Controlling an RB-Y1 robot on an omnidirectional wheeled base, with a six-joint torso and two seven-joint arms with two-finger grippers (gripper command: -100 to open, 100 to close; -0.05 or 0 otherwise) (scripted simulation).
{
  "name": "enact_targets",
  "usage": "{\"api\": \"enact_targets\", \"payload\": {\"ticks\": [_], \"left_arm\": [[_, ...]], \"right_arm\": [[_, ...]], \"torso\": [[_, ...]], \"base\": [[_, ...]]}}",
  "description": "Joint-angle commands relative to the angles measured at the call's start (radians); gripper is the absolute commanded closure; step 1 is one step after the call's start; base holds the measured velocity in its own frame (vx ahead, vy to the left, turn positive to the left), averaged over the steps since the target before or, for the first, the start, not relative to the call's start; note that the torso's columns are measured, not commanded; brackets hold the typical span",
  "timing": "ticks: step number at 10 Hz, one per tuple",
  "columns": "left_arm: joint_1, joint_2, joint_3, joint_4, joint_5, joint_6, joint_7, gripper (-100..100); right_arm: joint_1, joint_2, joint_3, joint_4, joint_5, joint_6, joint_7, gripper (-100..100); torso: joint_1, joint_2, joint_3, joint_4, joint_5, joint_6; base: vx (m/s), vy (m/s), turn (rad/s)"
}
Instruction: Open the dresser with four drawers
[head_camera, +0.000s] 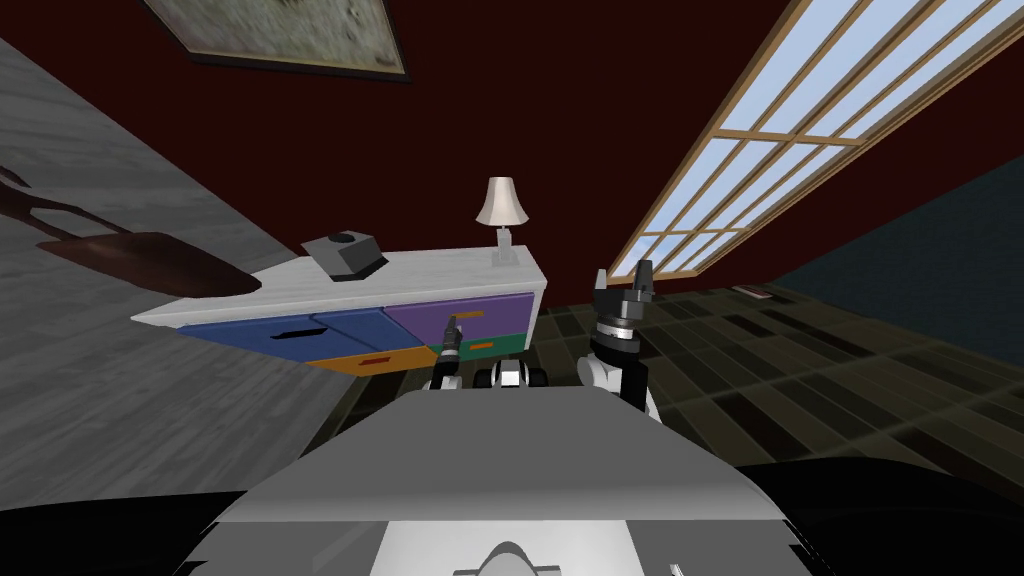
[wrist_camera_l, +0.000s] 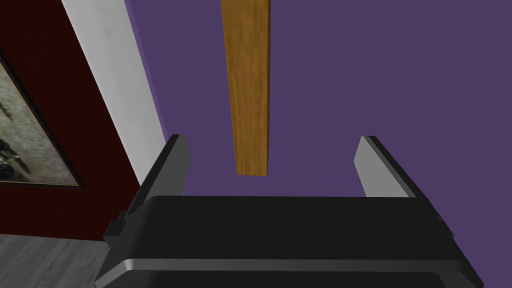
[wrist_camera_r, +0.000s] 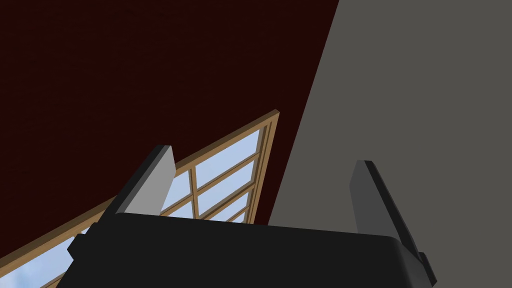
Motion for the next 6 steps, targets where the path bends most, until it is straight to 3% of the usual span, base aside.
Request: {"api": "enact_targets", "payload": {"ticks": [1,2,3,4,6], "left_arm": [[-0.002,-0.025,-0.001,0.006,-0.002,0.001,-0.004,-100],[-0.008,-0.028,0.002,-0.019,-0.001,0.031,-0.006,-100],[-0.007,-0.029,0.000,-0.004,-0.001,0.014,-0.006,-100],[-0.008,-0.029,0.001,-0.006,-0.001,0.018,-0.007,100],[0.007,-0.028,-0.006,-0.026,-0.003,0.022,-0.005,100]], "right_arm": [[0.000,0.000,0.000,0.000,0.000,0.000,0.000,0],[0.000,0.000,0.000,0.000,0.000,0.000,0.000,0],[0.000,0.000,0.000,0.000,0.000,0.000,0.000,0],[0.000,0.000,0.000,0.000,0.000,0.000,0.000,0],[0.000,0.000,0.000,0.000,0.000,0.000,0.000,0]], "torso": [[0.000,0.000,0.000,0.000,0.000,0.000],[0.000,0.001,0.000,0.000,0.000,0.000],[0.000,-0.003,-0.001,0.000,0.000,0.000],[0.000,-0.001,-0.001,-0.001,0.000,0.000],[0.002,0.001,0.002,-0.006,0.004,0.001]], "base": [[0.007,-0.004,-0.001],[0.070,0.003,-0.007],[0.045,0.003,-0.003],[0.007,0.001,0.001],[-0.121,-0.008,0.011]]}}
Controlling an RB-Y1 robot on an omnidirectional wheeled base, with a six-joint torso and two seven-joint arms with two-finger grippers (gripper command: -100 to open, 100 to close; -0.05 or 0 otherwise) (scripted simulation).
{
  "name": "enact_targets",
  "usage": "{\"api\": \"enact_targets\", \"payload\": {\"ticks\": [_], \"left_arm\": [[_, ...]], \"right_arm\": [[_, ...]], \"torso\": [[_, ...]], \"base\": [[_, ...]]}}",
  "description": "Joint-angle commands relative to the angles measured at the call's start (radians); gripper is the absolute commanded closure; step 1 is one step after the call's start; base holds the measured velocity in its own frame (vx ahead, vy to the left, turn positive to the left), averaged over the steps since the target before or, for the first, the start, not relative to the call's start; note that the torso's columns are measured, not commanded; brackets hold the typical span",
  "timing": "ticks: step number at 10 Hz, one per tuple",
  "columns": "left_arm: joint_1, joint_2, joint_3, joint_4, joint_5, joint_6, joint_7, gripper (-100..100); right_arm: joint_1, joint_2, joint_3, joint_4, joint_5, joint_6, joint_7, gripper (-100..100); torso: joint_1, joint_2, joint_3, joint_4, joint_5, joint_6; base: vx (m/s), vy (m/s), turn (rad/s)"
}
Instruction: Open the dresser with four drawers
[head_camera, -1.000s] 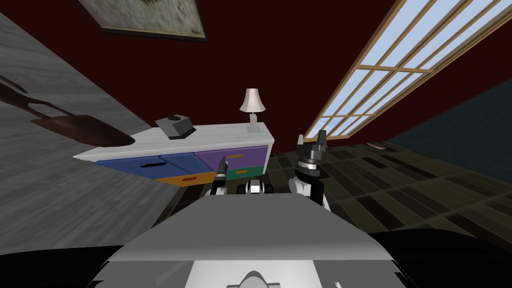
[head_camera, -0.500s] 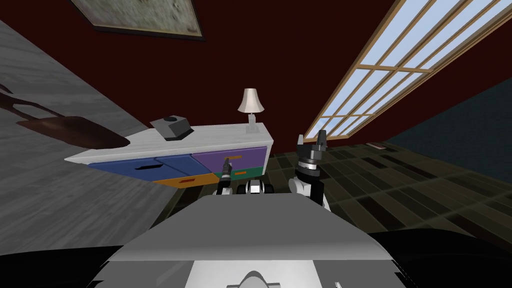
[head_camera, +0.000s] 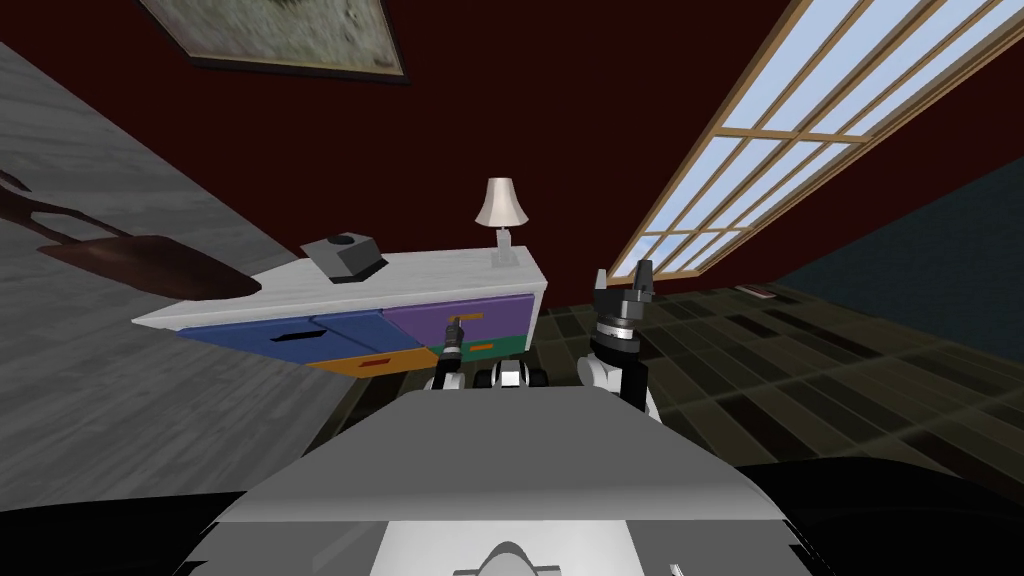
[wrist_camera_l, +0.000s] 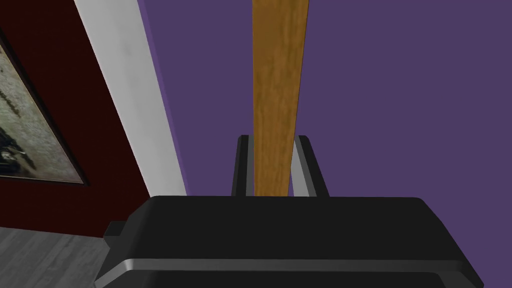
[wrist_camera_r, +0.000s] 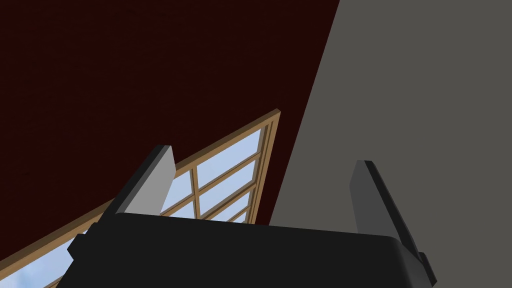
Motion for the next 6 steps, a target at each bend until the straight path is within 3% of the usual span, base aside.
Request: {"api": "enact_targets", "payload": {"ticks": [1,6], "left_arm": [[0.023,0.001,-0.008,-0.011,-0.002,0.014,0.001,100],[0.049,0.001,-0.022,-0.035,-0.006,0.019,0.003,100]], "right_arm": [[0.000,0.000,0.000,0.000,0.000,0.000,0.000,0],[0.000,0.000,0.000,0.000,0.000,0.000,0.000,0]], "torso": [[0.001,0.000,0.000,0.001,0.000,0.000],[-0.003,-0.002,-0.002,0.002,-0.002,0.000]], "base": [[-0.212,-0.029,0.005],[-0.176,-0.024,0.015]]}}
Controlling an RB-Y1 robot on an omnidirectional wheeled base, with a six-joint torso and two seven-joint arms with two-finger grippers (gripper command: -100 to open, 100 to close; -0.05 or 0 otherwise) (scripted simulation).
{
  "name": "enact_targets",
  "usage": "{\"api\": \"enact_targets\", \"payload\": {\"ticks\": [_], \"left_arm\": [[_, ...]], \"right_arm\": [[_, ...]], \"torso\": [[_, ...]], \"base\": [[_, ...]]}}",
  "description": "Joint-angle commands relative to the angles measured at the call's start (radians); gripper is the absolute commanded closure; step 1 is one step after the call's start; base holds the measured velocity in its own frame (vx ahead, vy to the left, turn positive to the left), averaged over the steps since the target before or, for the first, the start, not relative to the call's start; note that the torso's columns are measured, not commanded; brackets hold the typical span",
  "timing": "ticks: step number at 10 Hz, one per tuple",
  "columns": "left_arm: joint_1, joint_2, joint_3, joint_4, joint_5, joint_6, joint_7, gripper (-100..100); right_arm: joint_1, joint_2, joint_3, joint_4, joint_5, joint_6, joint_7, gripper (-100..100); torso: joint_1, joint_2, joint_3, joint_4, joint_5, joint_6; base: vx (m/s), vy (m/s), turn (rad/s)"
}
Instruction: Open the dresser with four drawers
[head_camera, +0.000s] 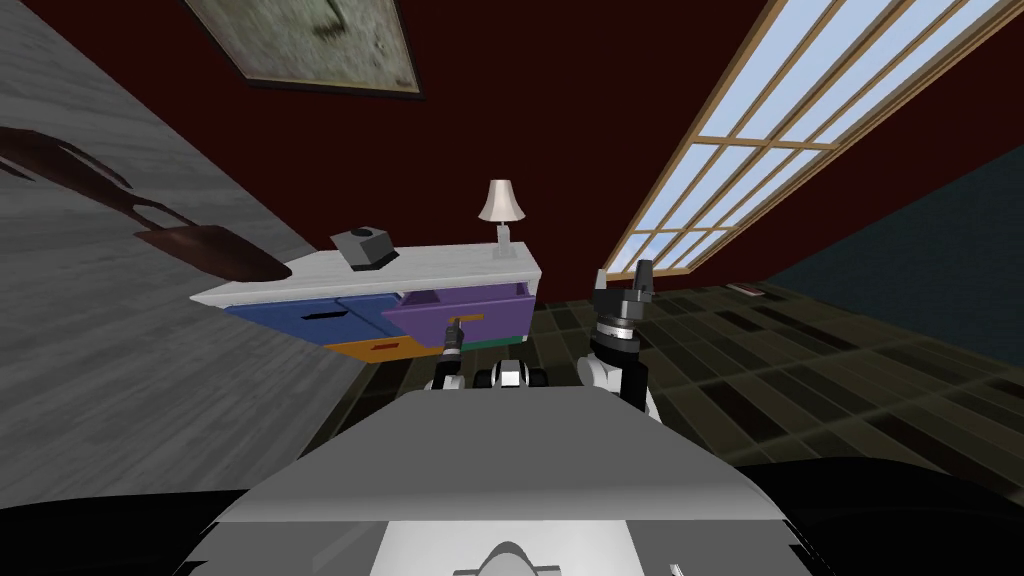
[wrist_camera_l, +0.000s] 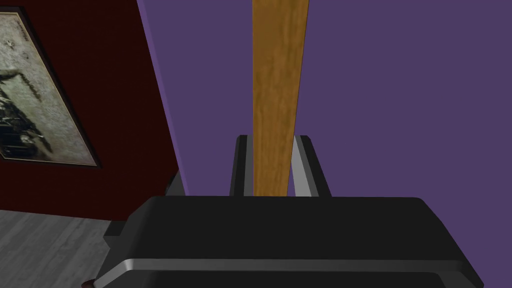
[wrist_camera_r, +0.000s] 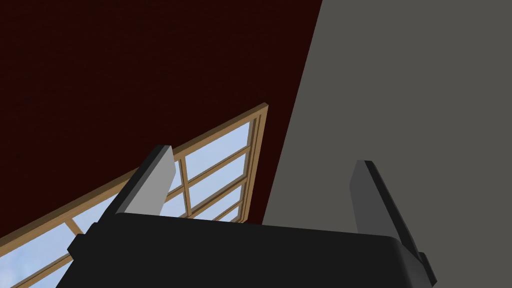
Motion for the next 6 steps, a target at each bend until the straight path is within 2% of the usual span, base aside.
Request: {"api": "enact_targets", "payload": {"ticks": [1,2,3,6], "left_arm": [[0.023,0.001,-0.010,-0.003,-0.003,0.011,0.001,100],[0.013,-0.002,-0.007,-0.005,-0.003,0.001,0.000,100],[0.022,-0.003,-0.010,-0.054,-0.004,0.048,-0.002,-100],[0.031,-0.004,-0.012,-0.135,-0.004,0.118,-0.003,-100]], "right_arm": [[0.000,0.000,0.000,0.000,0.000,0.000,0.000,0],[0.000,0.000,0.000,0.000,0.000,0.000,0.000,0],[0.000,0.000,0.000,0.000,0.000,0.000,0.000,0],[0.000,0.000,0.000,0.000,0.000,0.000,0.000,0]], "torso": [[0.003,-0.001,0.000,0.000,0.001,0.000],[0.004,-0.002,-0.001,-0.001,0.001,0.000],[0.004,-0.009,-0.005,0.001,-0.001,0.000],[0.001,-0.002,-0.002,0.004,-0.003,0.000]], "base": [[-0.229,-0.007,0.011],[-0.118,-0.011,-0.001],[-0.042,-0.007,-0.003],[-0.015,-0.002,0.001]]}}
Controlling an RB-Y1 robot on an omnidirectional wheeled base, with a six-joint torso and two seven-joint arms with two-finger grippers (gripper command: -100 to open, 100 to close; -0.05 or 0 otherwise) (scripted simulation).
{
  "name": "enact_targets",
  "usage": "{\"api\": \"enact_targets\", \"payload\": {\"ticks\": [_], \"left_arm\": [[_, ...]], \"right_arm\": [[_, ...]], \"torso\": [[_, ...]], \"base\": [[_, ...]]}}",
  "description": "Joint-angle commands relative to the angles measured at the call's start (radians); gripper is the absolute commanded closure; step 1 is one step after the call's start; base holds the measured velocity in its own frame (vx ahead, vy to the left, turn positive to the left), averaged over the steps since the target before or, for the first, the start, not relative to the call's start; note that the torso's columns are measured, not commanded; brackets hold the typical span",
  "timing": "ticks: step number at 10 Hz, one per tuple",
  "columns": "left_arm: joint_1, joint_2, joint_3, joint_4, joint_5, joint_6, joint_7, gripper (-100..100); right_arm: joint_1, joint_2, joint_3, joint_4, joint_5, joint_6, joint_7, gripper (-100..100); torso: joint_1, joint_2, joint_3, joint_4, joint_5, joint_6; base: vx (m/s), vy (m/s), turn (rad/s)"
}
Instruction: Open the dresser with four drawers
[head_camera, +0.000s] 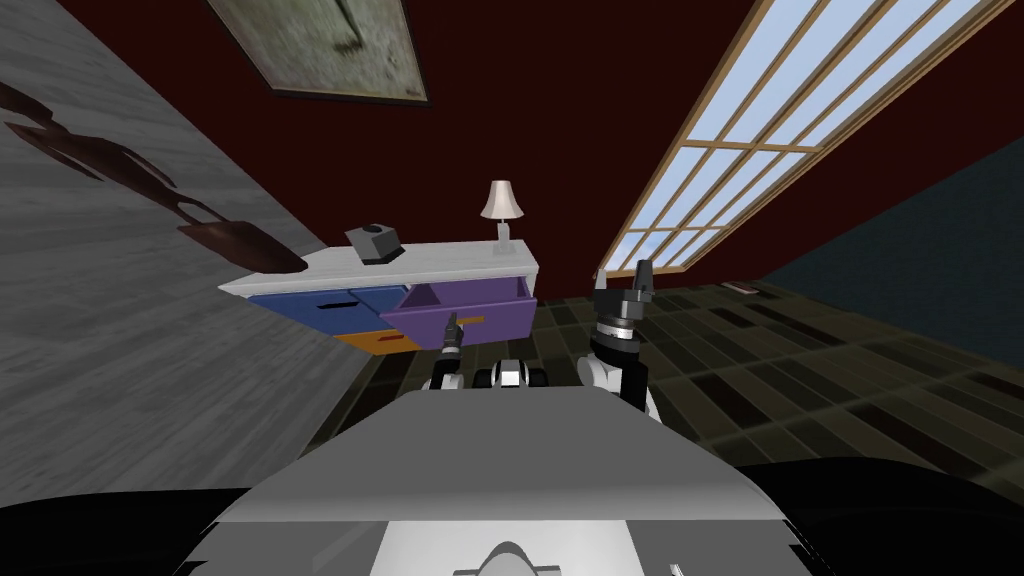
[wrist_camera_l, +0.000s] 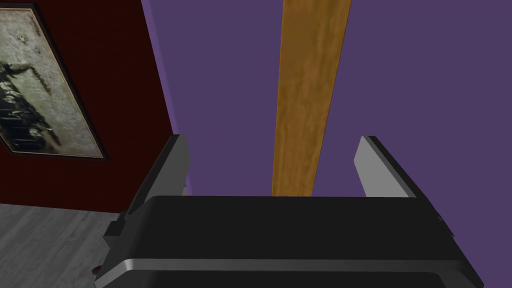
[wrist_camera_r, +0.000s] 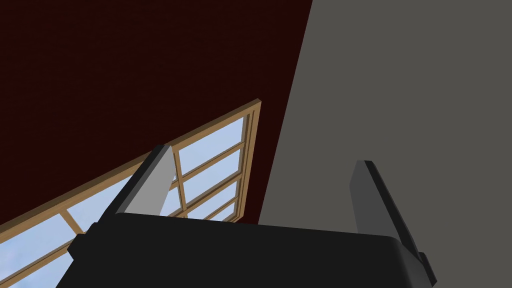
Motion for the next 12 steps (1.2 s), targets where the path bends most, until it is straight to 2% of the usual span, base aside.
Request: {"api": "enact_targets", "payload": {"ticks": [1,5,6,7,12], "left_arm": [[0.001,-0.002,0.000,-0.063,-0.001,0.061,-0.002,-100],[0.013,-0.003,-0.003,-0.168,-0.002,0.154,-0.004,-100],[0.016,-0.002,-0.004,-0.148,-0.001,0.140,-0.003,-100],[0.017,-0.002,-0.004,-0.151,-0.001,0.146,-0.004,0],[0.018,-0.002,-0.003,-0.148,-0.001,0.147,-0.004,0]], "right_arm": [[0.000,0.000,0.000,0.000,0.000,0.000,0.000,0],[0.000,0.000,0.000,0.000,0.000,0.000,0.000,0],[0.000,0.000,0.000,0.000,0.000,0.000,0.000,0],[0.000,0.000,0.000,0.000,0.000,0.000,0.000,0],[0.000,0.000,0.000,0.000,0.000,0.000,0.000,0]], "torso": [[0.000,0.002,0.002,0.000,0.000,0.000],[0.000,0.002,0.001,0.000,0.000,0.000],[-0.001,0.004,0.002,0.002,-0.001,0.000],[-0.001,0.004,0.002,0.001,-0.001,0.000],[0.000,0.003,0.002,0.000,0.001,0.000]], "base": [[-0.007,-0.002,-0.003],[-0.021,-0.004,-0.001],[-0.006,0.000,0.000],[0.000,0.000,0.000],[0.000,0.000,0.000]]}}
